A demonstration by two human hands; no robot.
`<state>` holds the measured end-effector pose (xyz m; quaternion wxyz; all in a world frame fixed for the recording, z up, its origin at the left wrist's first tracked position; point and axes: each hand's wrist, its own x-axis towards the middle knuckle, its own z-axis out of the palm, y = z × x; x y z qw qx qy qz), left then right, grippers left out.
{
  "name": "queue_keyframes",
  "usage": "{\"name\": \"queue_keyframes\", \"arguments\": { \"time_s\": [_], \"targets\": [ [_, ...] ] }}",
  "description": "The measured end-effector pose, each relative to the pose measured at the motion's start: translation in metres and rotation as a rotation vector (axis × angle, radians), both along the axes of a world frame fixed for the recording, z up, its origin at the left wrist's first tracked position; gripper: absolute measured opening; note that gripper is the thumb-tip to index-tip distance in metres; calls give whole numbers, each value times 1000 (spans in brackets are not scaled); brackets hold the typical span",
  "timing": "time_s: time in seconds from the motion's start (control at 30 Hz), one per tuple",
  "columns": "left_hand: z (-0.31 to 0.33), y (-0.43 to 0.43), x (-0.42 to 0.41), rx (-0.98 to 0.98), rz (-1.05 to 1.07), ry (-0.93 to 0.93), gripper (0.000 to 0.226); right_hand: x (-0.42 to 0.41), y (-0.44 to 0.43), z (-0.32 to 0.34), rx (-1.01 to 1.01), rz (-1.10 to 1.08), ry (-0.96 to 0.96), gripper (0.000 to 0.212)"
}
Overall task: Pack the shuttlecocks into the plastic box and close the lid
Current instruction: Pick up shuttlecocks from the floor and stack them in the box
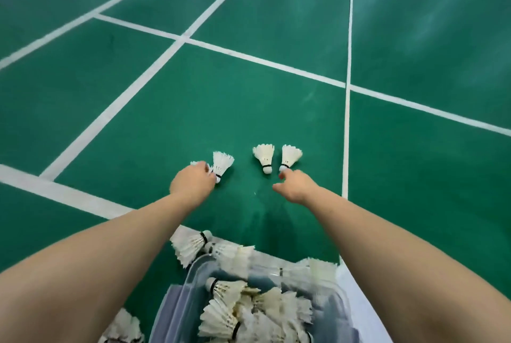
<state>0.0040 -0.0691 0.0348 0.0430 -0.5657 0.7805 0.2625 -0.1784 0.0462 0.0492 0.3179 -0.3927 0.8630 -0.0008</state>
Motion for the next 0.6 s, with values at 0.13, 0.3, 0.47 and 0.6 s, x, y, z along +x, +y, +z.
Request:
{"name": "queue_keyframes", "arguments": {
  "time_s": [0.13, 0.3, 0.47, 0.6],
  "targets": [
    [-32, -31, -37, -99, -122, -50, 52, -30, -39, -35, -109, -36, 124, 57],
    [-56, -64, -58, -60, -305, -226, 74, -49, -64, -48, -76, 67, 323, 78],
    [-72, -82, -57, 91, -383, -348, 67, -58, -92, -61, 11, 55, 209, 81],
    [-77, -84, -53, 96, -457, -296, 45, -55, -103, -71, 12, 134, 310, 69]
  ]
}}
